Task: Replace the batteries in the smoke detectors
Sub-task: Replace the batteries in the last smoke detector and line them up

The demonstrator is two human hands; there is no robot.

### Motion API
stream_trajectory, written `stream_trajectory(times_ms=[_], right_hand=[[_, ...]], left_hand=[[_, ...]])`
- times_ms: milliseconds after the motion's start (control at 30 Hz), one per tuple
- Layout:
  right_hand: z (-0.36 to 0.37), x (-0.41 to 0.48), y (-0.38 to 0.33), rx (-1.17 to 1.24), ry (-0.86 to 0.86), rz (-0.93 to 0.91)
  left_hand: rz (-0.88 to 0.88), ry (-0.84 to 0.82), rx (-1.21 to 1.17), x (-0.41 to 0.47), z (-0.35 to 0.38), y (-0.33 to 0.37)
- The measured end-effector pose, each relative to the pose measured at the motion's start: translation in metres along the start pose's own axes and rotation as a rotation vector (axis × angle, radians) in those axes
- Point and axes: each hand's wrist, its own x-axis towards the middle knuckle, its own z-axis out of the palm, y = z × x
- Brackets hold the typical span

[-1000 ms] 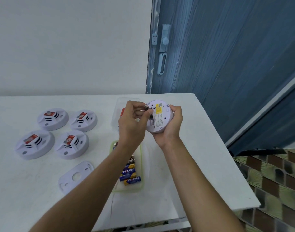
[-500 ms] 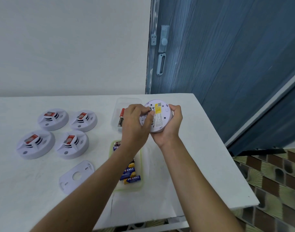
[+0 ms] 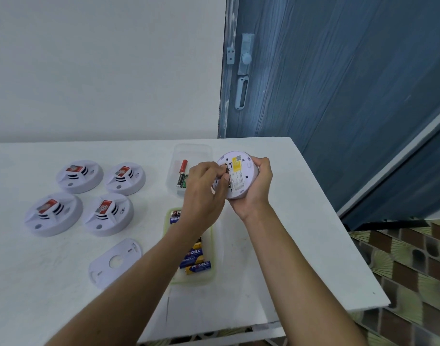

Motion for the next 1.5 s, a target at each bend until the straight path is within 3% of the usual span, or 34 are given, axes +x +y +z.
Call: stream_trajectory(times_ms=[133, 233, 333, 433, 600, 667, 833, 1033, 1267, 1400, 1500], right_hand=[[-0.001, 0.006, -0.007, -0.019, 0.057, -0.023], [-0.002, 0.012, -0.009, -0.131, 0.117, -0.059], [-0.009, 0.017, -0.007, -0.170, 0.154, -0.062], [-0.015, 0.019, -0.009, -0.110, 0.122, -0.052], [-0.015, 0.023, -0.008, -0.070, 0.083, -0.061], [-0.015, 0.025, -0.005, -0.072, 0.082, -0.062], [-0.014, 0.030, 0.000, -0.081, 0.085, -0.062], [-0.016, 0.030, 0.001, -0.023, 0.041, -0.054], [-0.009, 0.027, 0.005, 0.066, 0.010, -0.025], [-0.002, 0.023, 0.009, 0.069, 0.010, -0.018], [0.003, 0.019, 0.011, 0.082, 0.014, -0.015]], left_hand=[[0.027, -0.141, 0.016, 0.000, -0.001, -0.001], [-0.095, -0.342, -0.144, 0.013, -0.012, -0.006], [-0.213, -0.287, -0.161, 0.030, -0.022, -0.019], [-0.131, -0.236, 0.146, 0.055, -0.028, -0.041], [-0.143, -0.520, 1.011, 0.089, -0.032, -0.060], [-0.133, -0.596, 1.152, 0.092, -0.029, -0.057], [-0.078, -0.682, 1.218, 0.089, -0.017, -0.057], [-0.192, -0.619, 1.045, 0.092, -0.015, -0.052], [-0.232, -0.324, 0.044, 0.081, -0.037, -0.030], [-0.178, -0.220, -0.224, 0.066, -0.050, -0.017], [-0.112, -0.207, -0.259, 0.053, -0.054, -0.017]])
